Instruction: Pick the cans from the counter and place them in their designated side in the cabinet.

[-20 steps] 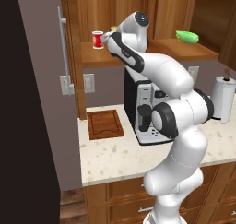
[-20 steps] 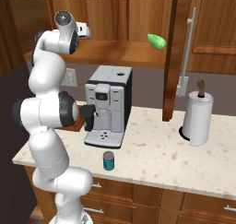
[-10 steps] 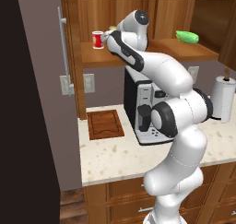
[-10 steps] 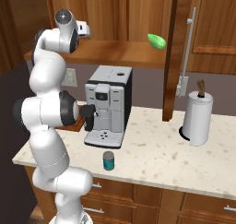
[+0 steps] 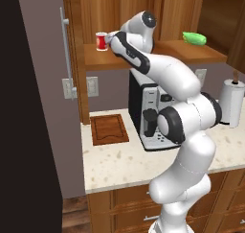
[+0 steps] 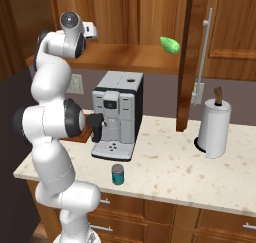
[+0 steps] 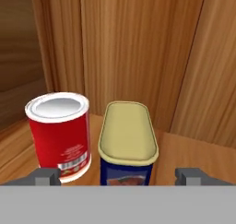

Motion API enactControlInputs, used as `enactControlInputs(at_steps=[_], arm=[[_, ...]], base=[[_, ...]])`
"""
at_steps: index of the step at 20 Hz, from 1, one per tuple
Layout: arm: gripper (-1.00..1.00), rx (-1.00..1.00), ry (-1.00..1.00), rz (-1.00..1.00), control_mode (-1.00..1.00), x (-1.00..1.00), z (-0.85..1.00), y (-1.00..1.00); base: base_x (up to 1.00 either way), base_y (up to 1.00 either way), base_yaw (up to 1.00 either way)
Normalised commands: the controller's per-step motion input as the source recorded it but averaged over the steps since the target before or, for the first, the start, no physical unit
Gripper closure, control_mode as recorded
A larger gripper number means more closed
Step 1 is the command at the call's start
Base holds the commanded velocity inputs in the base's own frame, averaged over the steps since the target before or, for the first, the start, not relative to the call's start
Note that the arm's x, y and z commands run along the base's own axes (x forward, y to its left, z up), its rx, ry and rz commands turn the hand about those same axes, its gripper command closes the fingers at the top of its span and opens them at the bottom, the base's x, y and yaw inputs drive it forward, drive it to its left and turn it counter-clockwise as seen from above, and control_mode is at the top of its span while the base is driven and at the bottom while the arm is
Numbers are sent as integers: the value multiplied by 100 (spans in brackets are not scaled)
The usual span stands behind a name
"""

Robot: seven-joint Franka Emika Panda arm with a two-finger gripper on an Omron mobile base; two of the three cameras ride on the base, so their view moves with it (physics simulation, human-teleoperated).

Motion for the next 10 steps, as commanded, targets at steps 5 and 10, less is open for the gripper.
enactControlInputs(at_steps=[5,10], arm=[[-100,0,-11,7,-100,-12,4,-16],[-100,0,-8,6,-100,-20,6,-21]], base=[[0,0,0],[0,0,0]])
